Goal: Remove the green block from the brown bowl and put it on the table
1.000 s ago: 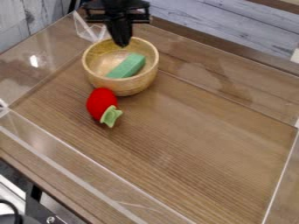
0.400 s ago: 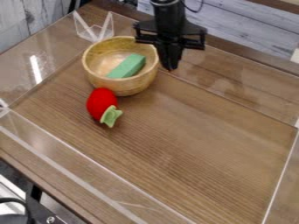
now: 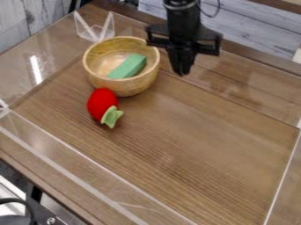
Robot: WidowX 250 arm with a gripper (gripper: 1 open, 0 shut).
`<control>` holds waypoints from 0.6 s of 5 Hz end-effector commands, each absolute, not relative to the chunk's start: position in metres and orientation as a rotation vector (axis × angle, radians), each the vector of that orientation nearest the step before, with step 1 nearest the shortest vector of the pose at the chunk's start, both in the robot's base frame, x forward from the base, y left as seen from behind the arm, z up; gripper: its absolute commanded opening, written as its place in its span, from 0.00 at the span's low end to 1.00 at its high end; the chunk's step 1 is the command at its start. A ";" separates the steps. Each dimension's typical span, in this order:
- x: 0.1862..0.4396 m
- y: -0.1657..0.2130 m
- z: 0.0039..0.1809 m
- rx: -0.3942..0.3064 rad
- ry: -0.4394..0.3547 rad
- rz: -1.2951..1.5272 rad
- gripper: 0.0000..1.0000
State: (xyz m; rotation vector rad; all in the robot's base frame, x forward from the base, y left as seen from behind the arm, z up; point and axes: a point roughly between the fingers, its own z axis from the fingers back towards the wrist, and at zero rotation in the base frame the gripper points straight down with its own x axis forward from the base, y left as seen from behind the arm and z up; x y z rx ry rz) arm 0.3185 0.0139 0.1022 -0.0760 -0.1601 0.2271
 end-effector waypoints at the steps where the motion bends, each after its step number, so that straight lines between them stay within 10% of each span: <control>1: 0.312 0.030 0.130 -0.074 -0.213 0.243 0.00; 3: 0.310 0.033 0.127 -0.059 -0.200 0.169 0.00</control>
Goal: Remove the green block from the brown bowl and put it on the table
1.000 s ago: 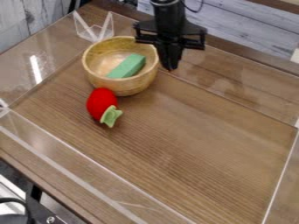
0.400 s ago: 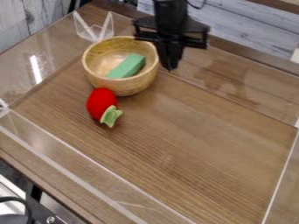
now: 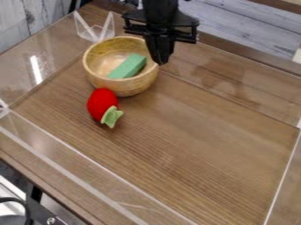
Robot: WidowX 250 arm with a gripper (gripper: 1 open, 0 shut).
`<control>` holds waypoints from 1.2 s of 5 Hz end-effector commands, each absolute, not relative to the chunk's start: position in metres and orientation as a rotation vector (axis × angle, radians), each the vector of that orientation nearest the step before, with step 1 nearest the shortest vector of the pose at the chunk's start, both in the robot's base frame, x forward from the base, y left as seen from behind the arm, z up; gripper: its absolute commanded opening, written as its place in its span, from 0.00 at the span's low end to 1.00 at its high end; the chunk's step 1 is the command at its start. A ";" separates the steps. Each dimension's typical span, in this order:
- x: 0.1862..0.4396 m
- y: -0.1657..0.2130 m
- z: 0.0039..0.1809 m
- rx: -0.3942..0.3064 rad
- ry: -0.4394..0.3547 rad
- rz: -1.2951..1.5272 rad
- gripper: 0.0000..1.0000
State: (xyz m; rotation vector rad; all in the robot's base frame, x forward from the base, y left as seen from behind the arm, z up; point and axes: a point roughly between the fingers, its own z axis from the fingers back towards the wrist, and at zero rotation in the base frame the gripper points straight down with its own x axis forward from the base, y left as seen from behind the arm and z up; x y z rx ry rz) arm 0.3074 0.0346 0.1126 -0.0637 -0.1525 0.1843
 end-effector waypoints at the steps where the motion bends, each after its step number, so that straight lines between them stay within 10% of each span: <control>1: 0.315 0.025 0.124 -0.049 -0.195 0.163 0.00; 6: 0.325 0.028 0.123 -0.014 -0.164 0.104 0.00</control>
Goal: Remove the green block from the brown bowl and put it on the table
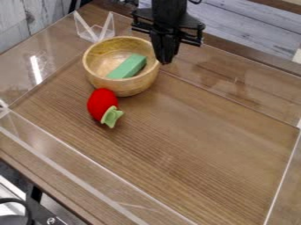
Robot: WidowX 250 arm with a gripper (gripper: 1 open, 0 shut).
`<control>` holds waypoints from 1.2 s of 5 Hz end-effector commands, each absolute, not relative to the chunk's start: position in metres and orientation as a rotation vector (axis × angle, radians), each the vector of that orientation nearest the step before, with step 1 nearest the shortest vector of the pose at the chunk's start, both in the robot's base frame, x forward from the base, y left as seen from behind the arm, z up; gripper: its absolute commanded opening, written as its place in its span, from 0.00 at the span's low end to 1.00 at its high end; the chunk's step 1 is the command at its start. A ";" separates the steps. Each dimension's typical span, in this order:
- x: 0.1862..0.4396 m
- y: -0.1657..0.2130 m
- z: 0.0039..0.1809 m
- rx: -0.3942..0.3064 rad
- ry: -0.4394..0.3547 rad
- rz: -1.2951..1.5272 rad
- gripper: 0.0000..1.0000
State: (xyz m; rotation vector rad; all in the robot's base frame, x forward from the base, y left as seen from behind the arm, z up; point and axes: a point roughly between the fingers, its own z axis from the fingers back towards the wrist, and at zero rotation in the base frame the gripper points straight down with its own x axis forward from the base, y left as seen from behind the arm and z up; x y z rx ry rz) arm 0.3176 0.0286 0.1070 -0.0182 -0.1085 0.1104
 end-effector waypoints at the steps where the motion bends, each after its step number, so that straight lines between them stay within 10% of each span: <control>1: 0.320 0.024 0.111 -0.010 -0.153 0.063 1.00; 6: 0.327 0.104 0.079 0.034 -0.182 0.137 1.00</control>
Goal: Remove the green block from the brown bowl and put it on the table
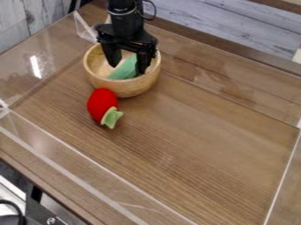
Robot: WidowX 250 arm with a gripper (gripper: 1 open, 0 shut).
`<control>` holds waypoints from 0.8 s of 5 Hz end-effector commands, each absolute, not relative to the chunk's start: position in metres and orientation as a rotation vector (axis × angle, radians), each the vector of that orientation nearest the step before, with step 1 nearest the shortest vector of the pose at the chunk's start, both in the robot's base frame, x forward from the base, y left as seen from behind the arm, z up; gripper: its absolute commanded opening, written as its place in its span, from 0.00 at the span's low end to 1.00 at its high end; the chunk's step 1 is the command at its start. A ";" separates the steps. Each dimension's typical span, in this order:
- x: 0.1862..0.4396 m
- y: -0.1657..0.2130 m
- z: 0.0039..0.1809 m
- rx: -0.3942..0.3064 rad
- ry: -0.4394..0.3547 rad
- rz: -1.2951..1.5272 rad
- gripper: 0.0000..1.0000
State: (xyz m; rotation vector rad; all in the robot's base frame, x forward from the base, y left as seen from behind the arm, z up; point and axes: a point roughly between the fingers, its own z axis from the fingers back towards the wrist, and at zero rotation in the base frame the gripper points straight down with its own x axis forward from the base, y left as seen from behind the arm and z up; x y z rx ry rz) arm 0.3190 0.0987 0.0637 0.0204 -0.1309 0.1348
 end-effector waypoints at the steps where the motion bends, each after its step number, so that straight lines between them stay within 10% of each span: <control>1: 0.327 0.109 0.080 0.033 -0.181 0.116 1.00; 2: 0.330 0.111 0.072 0.029 -0.181 0.083 1.00; 3: 0.332 0.112 0.066 0.026 -0.183 0.051 0.00; 4: 0.336 0.111 0.068 0.024 -0.185 0.084 0.00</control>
